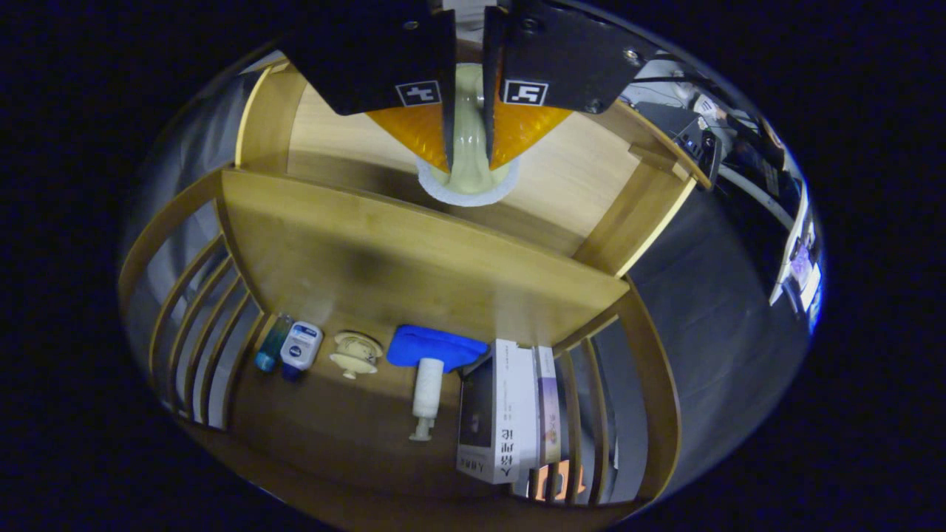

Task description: Pull open the drawer, take out the items inside it, and place them on the countertop above the cabinet.

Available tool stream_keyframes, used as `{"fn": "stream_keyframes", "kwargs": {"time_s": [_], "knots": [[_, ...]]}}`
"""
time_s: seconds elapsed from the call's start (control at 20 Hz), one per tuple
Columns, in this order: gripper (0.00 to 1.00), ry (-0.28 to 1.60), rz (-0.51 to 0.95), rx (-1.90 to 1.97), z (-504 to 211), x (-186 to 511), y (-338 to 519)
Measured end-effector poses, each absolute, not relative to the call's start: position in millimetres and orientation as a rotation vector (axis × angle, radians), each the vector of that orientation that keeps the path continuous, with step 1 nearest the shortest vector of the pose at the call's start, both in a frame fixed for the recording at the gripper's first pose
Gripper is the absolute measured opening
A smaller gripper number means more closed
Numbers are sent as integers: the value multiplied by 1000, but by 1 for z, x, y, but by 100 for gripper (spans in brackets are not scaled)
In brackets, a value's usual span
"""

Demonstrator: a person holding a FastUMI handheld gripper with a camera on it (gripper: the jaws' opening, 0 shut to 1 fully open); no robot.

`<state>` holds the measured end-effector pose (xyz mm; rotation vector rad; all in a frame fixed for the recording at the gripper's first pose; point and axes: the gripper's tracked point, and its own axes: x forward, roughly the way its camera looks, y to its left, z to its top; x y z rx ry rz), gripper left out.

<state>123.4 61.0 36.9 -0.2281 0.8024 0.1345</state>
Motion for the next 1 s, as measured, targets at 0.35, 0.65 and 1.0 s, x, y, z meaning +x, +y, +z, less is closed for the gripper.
{"fn": "stream_keyframes", "kwargs": {"time_s": [0.35,0.65,1.0], "knots": [[17,752,73,-106,72,183,54],[17,818,11,-89,62,237,47],[17,822,-20,-80,59,262,47]]}}
